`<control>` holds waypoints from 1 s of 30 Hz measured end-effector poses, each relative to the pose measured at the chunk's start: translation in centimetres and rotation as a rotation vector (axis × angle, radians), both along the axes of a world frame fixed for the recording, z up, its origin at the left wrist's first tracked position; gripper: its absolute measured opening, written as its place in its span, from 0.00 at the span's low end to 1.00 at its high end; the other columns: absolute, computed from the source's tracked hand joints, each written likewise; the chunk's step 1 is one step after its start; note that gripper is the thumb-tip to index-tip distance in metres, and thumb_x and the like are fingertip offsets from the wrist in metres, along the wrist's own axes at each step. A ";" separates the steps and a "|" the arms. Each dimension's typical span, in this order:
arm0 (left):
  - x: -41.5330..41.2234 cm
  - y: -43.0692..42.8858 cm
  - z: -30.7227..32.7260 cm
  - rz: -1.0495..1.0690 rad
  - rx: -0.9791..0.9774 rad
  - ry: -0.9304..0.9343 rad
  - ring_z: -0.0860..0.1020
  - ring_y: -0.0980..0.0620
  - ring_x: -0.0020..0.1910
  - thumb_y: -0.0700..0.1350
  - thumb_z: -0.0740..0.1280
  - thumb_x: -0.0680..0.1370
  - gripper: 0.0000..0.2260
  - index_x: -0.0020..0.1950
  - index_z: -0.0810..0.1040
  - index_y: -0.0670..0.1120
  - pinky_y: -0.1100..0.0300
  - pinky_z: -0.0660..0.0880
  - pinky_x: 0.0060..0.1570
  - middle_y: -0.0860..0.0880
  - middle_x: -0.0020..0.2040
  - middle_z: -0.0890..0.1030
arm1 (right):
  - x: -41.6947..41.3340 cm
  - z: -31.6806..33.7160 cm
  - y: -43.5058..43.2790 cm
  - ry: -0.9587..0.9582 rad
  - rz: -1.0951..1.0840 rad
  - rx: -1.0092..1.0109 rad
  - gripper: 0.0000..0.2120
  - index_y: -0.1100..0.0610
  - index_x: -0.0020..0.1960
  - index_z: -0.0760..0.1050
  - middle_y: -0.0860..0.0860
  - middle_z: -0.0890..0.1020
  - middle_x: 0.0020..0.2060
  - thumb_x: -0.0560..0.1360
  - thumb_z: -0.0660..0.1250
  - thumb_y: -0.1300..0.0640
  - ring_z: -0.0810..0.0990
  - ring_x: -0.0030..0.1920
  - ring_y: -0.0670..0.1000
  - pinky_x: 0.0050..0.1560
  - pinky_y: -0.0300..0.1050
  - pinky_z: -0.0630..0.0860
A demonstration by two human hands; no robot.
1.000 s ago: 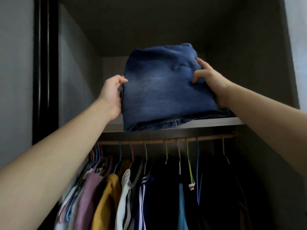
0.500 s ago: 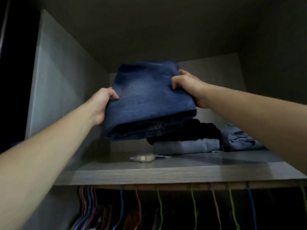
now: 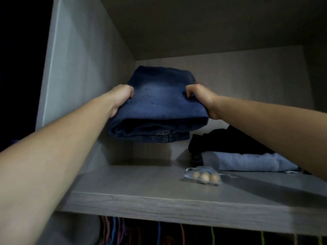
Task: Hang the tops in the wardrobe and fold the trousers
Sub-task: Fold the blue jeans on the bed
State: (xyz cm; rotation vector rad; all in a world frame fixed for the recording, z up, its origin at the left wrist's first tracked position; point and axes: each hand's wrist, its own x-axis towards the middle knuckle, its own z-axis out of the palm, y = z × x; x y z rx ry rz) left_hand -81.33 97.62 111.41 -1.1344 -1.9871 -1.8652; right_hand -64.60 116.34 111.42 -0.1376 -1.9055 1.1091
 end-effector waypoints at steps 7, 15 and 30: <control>-4.1 2.7 -3.1 0.199 -0.738 0.327 0.64 0.45 0.74 0.42 0.63 0.82 0.25 0.78 0.63 0.49 0.61 0.62 0.70 0.45 0.77 0.64 | -3.3 -3.1 2.7 -0.851 -0.313 0.312 0.21 0.57 0.68 0.71 0.57 0.78 0.59 0.77 0.69 0.52 0.82 0.53 0.58 0.51 0.50 0.83; -4.1 2.4 -5.5 -0.098 -1.039 0.072 0.68 0.51 0.72 0.55 0.64 0.80 0.24 0.75 0.68 0.53 0.57 0.64 0.72 0.52 0.74 0.69 | -2.8 -3.3 0.3 -0.853 -0.109 0.619 0.35 0.46 0.79 0.59 0.48 0.63 0.77 0.77 0.66 0.38 0.63 0.75 0.53 0.67 0.47 0.69; -3.0 2.8 -6.3 0.018 -1.337 0.334 0.67 0.45 0.72 0.36 0.68 0.79 0.30 0.78 0.62 0.51 0.49 0.64 0.73 0.47 0.74 0.68 | -4.0 -7.6 1.2 -1.038 -0.159 0.864 0.31 0.48 0.77 0.63 0.49 0.72 0.71 0.78 0.70 0.48 0.71 0.70 0.53 0.73 0.50 0.66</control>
